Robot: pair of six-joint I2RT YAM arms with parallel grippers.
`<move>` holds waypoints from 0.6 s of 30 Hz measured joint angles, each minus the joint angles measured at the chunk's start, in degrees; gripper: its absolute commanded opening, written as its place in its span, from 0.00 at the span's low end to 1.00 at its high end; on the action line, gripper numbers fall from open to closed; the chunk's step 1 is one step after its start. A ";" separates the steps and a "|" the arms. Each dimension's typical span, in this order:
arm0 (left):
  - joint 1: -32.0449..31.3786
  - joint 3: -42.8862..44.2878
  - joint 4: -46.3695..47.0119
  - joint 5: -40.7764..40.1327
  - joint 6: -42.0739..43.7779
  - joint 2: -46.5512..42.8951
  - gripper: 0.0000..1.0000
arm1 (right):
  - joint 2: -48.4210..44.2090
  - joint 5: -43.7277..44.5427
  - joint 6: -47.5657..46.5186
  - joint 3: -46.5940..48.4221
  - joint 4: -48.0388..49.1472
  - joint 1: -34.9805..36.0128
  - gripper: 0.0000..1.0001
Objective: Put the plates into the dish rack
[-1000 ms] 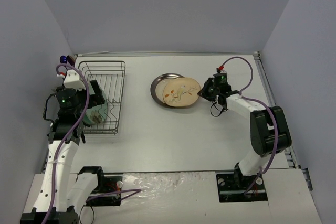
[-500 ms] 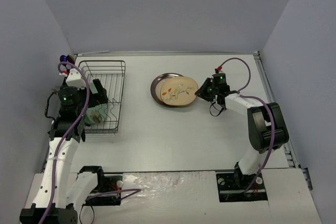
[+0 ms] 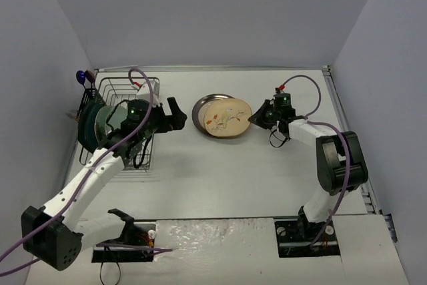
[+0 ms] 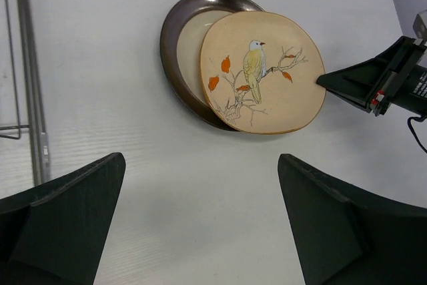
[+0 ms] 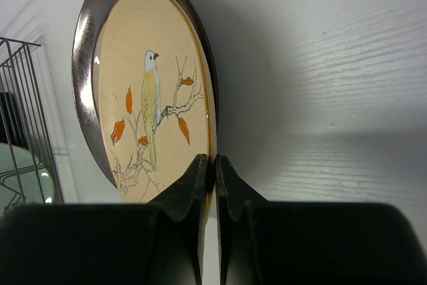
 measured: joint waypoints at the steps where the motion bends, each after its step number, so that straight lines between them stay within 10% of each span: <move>1: -0.87 0.00 0.83 -0.54 -1.21 1.26 0.97 | -0.48 -0.20 0.10 -0.20 -0.33 -0.20 0.00; 18: -7.63 -1.48 13.60 -3.30 -18.52 15.87 0.97 | -7.26 -3.09 4.05 -8.62 1.36 -1.62 0.00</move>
